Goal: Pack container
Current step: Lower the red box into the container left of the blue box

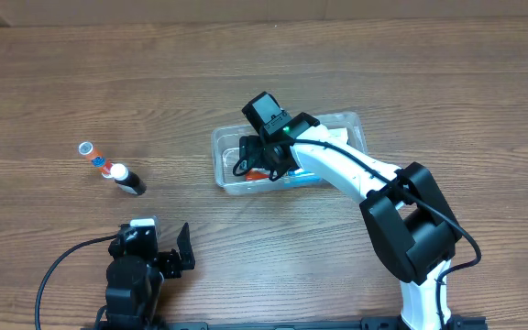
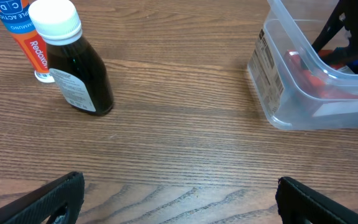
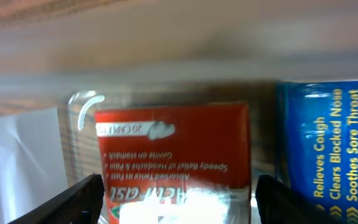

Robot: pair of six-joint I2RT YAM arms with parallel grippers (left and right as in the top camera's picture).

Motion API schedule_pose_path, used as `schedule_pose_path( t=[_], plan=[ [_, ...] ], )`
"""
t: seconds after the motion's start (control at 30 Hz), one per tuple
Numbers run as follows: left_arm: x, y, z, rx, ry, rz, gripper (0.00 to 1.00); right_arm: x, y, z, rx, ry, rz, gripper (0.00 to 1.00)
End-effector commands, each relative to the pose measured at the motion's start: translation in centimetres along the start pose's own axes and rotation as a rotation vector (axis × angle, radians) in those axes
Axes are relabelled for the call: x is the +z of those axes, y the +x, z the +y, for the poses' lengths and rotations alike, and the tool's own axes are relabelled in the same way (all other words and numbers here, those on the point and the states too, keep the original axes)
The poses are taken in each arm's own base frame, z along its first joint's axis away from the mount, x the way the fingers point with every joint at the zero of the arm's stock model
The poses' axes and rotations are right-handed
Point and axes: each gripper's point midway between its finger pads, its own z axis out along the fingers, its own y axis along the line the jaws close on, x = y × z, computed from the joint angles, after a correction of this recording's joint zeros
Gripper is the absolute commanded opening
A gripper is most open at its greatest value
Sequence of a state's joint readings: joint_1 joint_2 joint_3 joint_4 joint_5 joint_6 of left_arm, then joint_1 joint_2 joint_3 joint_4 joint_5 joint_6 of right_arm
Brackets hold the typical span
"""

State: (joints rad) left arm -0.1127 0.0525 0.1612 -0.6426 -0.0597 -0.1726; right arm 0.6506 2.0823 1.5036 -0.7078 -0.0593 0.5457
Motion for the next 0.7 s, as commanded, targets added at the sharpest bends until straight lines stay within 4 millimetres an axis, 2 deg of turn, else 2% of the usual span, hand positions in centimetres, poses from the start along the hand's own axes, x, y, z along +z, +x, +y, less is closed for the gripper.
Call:
schedule_pose_path(
  t=[0.0,0.07,0.13,0.2,0.23,0.33,0.43,0.57,0.67],
  plan=[
    [0.1,0.1,-0.2,0.015,0.011,-0.002,1.0,-4.0,-1.9,1.4,-0.093,-0.025,-0.084,0.84],
    [0.1,0.1,-0.2,0.015,0.011,-0.002,1.0,-8.2,-3.7,1.9,-0.093,-0.028,-0.192,0.85],
    [0.1,0.1,-0.2,0.015,0.011,-0.002,1.0,-11.3,-4.4,2.5,-0.094,-0.059,-0.256,0.84],
    [0.1,0.1,-0.2,0.015,0.011,-0.002,1.0,-12.4,-4.4,3.0,-0.099,-0.082,-0.27,0.8],
    [0.1,0.1,-0.2,0.015,0.011,-0.002,1.0,-12.3,-4.1,3.4,-0.105,-0.098,-0.258,0.73],
    [0.1,0.1,-0.2,0.015,0.011,-0.002,1.0,-10.2,-3.1,4.2,-0.099,-0.114,-0.212,0.35],
    [0.1,0.1,-0.2,0.015,0.011,-0.002,1.0,-7.2,-2.5,4.1,-0.06,-0.116,-0.161,0.04],
    [0.1,0.1,-0.2,0.015,0.011,-0.002,1.0,-3.3,-0.2,5.5,-0.077,-0.187,-0.03,0.04],
    [0.1,0.1,-0.2,0.015,0.011,-0.002,1.0,-2.2,0.7,5.6,-0.088,-0.176,-0.004,0.04]
  ],
)
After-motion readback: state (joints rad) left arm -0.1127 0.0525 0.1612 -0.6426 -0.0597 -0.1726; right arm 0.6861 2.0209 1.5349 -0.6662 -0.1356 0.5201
